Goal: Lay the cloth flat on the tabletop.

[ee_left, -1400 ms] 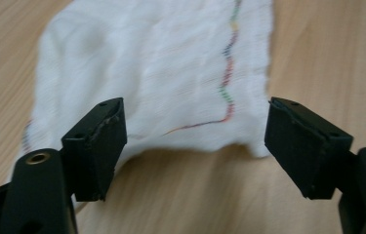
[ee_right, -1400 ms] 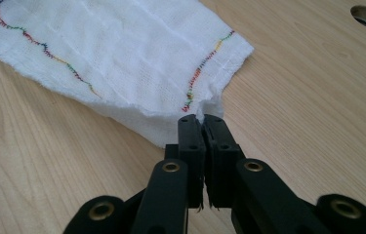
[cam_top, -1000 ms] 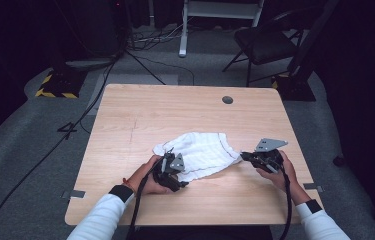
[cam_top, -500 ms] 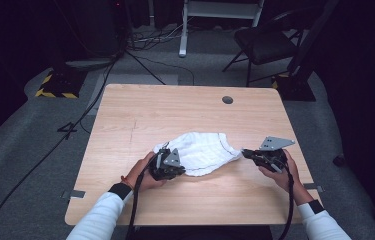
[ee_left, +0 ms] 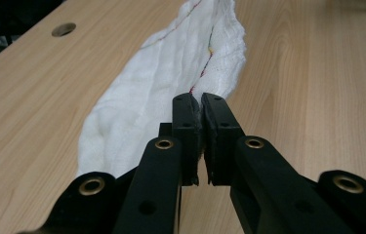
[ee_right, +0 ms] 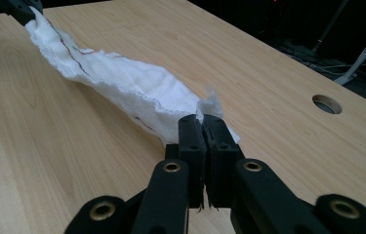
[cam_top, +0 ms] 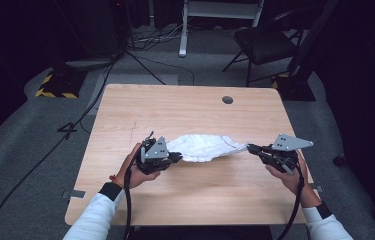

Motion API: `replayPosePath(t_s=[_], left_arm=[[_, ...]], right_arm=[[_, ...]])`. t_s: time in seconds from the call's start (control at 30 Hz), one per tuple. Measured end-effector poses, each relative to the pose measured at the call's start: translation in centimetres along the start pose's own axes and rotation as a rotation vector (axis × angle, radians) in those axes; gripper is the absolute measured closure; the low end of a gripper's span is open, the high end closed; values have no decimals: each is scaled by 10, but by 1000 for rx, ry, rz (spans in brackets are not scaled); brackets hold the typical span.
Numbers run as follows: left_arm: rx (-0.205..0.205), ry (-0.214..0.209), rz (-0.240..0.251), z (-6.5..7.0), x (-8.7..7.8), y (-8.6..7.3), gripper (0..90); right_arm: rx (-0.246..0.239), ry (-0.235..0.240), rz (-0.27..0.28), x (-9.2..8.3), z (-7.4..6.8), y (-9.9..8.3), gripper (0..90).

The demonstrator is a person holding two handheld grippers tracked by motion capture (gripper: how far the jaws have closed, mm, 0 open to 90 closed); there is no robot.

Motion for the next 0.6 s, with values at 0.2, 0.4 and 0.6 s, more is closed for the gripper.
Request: replayPosePath(t_s=[0.2,0.4,0.6], left_arm=[[19,15,43,9,-18,17,848],[68,9,73,25,-35,38,848],[82,-11,121,36,-50,53,847]], right_arm=[[-17,-7,46,-20,-5,13,876],[-31,-23,113,-50,-12,32,877],[-40,-43,171,-74,-19,47,878]])
Point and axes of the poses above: each handheld gripper's, and its own axes: x roughly forward along the jaws, y roughly out of its top, z roughly to its right, the point moved 7 cm from there along x, roughly forward along the jaws, and after that the axes turned 10 degrees about -y, right-handed, at the moved point
